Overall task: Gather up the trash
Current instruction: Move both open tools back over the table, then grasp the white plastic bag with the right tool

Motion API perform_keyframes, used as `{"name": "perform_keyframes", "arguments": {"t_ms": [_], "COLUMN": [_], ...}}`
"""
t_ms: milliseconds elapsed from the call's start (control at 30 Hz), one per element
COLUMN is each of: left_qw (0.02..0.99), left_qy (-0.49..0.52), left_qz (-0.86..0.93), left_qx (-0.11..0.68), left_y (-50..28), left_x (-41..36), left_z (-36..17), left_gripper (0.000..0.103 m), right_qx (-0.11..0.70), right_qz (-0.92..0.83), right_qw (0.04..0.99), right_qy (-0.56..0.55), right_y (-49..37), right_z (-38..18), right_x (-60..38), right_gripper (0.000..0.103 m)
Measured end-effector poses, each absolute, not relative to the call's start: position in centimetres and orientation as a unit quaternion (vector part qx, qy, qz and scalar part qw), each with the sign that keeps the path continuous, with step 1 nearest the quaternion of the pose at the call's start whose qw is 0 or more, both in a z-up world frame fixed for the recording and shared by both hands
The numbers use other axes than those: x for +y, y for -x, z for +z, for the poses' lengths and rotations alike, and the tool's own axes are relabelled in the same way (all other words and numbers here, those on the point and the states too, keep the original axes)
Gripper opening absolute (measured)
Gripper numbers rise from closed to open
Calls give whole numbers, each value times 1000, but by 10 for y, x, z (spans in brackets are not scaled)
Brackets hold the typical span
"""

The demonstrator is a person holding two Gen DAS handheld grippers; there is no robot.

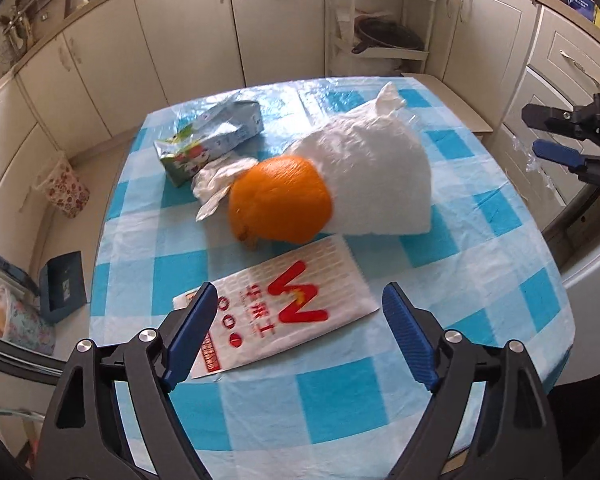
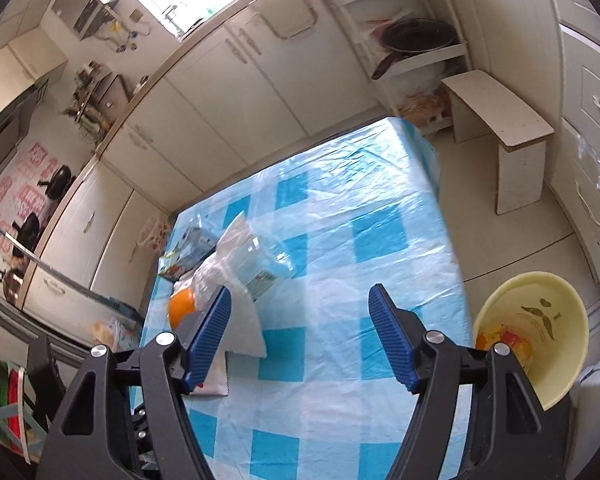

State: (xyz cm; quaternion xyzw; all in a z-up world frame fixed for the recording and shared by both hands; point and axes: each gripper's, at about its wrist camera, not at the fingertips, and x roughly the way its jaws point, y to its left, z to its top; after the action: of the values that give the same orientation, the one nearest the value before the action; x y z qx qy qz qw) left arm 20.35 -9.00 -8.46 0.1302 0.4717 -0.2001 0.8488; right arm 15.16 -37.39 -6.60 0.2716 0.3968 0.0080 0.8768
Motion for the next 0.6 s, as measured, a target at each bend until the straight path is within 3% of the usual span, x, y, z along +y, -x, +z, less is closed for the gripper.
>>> {"name": "perform_keyframes", "arguments": {"t_ms": [133,433,600], "left_qw": [840,830,823], "left_qy": [-154,-197,-170], "left_qz": [-203,-228,-225], "left_qx": [479,469,493], "left_y": [-210,-223,-235], "left_x": [-70,-79,-75], "left_z": [-103,-125,-139], "left_gripper": [81,86,85], "right_qx": [406,423,430], "right_qz": [60,176,176], "right_qw": [885,856,851], "right_qy": [-221,-240,-245], "right_y": [-162,-199,-218], "right_z": [-62,-73,-82], "right_x": [-330,-266,-249], "right_gripper": [69,69,69]}}
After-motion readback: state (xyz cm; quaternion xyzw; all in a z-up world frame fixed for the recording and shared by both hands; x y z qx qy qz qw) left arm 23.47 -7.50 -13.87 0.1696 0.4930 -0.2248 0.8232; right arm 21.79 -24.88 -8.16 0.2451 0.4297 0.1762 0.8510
